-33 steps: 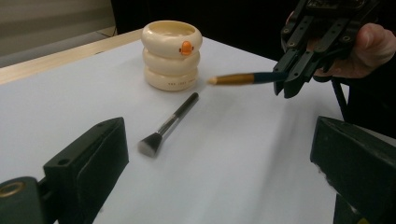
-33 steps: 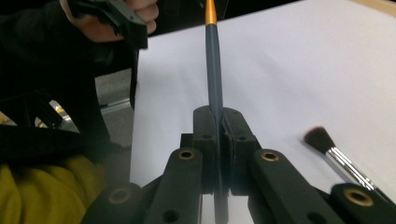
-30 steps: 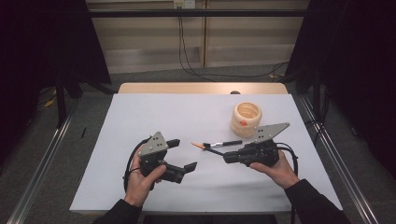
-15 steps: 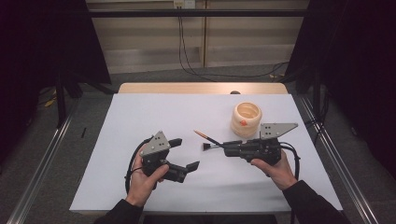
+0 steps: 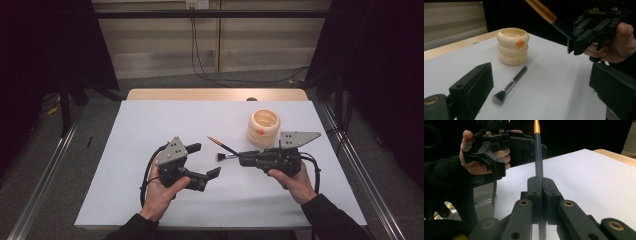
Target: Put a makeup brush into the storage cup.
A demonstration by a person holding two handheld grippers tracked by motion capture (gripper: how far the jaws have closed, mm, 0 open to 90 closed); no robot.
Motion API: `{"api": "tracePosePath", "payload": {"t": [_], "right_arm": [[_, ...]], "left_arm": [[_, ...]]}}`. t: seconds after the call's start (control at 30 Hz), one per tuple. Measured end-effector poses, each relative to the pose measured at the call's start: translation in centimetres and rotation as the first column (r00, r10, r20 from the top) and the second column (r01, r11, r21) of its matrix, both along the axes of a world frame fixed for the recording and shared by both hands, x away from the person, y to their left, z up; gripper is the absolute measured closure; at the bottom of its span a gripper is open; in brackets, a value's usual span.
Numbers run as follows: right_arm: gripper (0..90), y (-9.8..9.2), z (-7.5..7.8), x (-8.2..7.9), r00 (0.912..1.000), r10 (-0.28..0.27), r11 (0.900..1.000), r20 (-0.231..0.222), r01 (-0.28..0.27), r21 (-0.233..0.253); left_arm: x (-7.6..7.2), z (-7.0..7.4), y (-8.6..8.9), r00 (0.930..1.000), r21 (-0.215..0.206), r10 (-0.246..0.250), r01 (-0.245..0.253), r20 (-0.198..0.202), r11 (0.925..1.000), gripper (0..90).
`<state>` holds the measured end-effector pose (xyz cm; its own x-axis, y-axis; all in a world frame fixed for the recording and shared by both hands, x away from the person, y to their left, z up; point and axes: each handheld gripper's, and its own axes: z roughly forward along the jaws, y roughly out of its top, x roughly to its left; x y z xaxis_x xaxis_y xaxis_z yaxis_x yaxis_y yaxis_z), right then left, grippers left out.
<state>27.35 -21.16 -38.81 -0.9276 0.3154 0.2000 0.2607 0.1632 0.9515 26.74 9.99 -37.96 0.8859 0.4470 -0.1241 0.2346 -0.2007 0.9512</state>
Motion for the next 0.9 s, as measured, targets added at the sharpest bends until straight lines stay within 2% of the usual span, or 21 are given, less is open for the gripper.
{"api": "tracePosePath", "payload": {"t": [0.17, 0.2, 0.23, 0.27, 0.37, 0.4, 0.43, 0.47, 0.57, 0.6, 0.63, 0.67, 0.7, 0.83, 0.9], "right_arm": [[85.3, 0.1, 0.1, -0.1, 1.0000, -0.002, 1.000, 0.005, 0.002, -0.001], [85.3, 0.1, 0.1, -0.1, 1.0000, -0.003, 1.000, 0.007, 0.003, -0.002], [85.3, 0.1, 0.2, -0.1, 1.0000, -0.004, 1.000, 0.008, 0.004, -0.004], [85.3, 0.1, 0.2, -0.1, 0.9999, 0.000, 1.000, 0.010, 0.000, -0.004], [85.3, 0.2, 0.2, -0.2, 0.9999, -0.001, 1.000, 0.015, 0.002, -0.014], [85.3, 0.1, 0.1, -0.1, 0.9999, 0.003, 1.000, 0.012, -0.003, -0.004], [85.3, 0.1, 0.2, -0.1, 0.9999, -0.003, 1.000, 0.012, 0.003, -0.008], [85.3, 0.0, 0.2, -0.1, 0.9999, -0.008, 1.000, 0.015, 0.008, -0.008], [85.3, 0.0, 0.2, -0.1, 0.9998, -0.011, 1.000, 0.017, 0.012, -0.006], [85.3, 0.0, 0.2, -0.1, 0.9998, -0.010, 1.000, 0.016, 0.010, -0.006], [85.3, 0.0, 0.1, -0.2, 0.9998, -0.011, 1.000, 0.018, 0.011, -0.004], [85.3, 0.1, 0.1, -0.2, 0.9999, -0.001, 1.000, 0.015, 0.001, -0.006], [85.3, 0.2, 0.1, -0.2, 0.9998, -0.004, 1.000, 0.018, 0.004, -0.014], [85.3, 0.3, -0.2, -0.1, 0.9999, -0.003, 1.000, 0.012, 0.003, -0.014], [85.4, 0.3, -0.2, -0.1, 0.9999, -0.006, 1.000, 0.010, 0.006, -0.014]], "left_arm": [[0.0, 0.9, -0.8, 0.9996, -0.004, 0.012, -0.012, 0.025, 0.9999, 6.3], [0.1, 1.1, -1.0, 0.9996, -0.025, -0.002, 0.003, 0.027, 0.9997, 6.3], [0.1, 1.3, -1.1, 0.9994, -0.005, 0.009, -0.009, 0.033, 0.9999, 6.3], [0.2, 1.4, -1.4, 0.9993, -0.013, 0.007, -0.007, 0.036, 0.9999, 7.0], [0.3, 1.5, -2.0, 0.9989, -0.022, -0.001, 0.002, 0.047, 0.9998, 13.5], [0.2, 1.6, -2.1, 0.9984, -0.015, 0.014, -0.013, 0.055, 0.9998, 15.8], [0.3, 1.5, -2.3, 0.9986, -0.014, -0.002, 0.003, 0.052, 0.9999, 17.1], [0.2, 1.6, -2.4, 0.9983, -0.004, 0.025, -0.025, 0.052, 0.9997, 18.3], [0.3, 1.6, -2.5, 0.9983, -0.025, 0.041, -0.040, 0.041, 0.9989, 21.5], [0.3, 1.6, -2.4, 0.9986, -0.030, 0.027, -0.026, 0.045, 0.9992, 23.1], [0.2, 1.7, -2.3, 0.9976, -0.019, 0.047, -0.047, 0.051, 0.9987, 24.3], [0.2, 1.7, -2.3, 0.9975, -0.023, 0.048, -0.047, 0.051, 0.9986, 27.9], [0.2, 1.6, -2.1, 0.9980, -0.036, 0.032, -0.031, 0.054, 0.9989, 31.2], [0.3, 1.7, -1.9, 0.9982, -0.060, 0.055, -0.053, 0.025, 0.9968, 38.3], [0.5, 1.7, -1.9, 0.9991, -0.101, 0.042, -0.041, 0.005, 0.9941, 44.2]]}}
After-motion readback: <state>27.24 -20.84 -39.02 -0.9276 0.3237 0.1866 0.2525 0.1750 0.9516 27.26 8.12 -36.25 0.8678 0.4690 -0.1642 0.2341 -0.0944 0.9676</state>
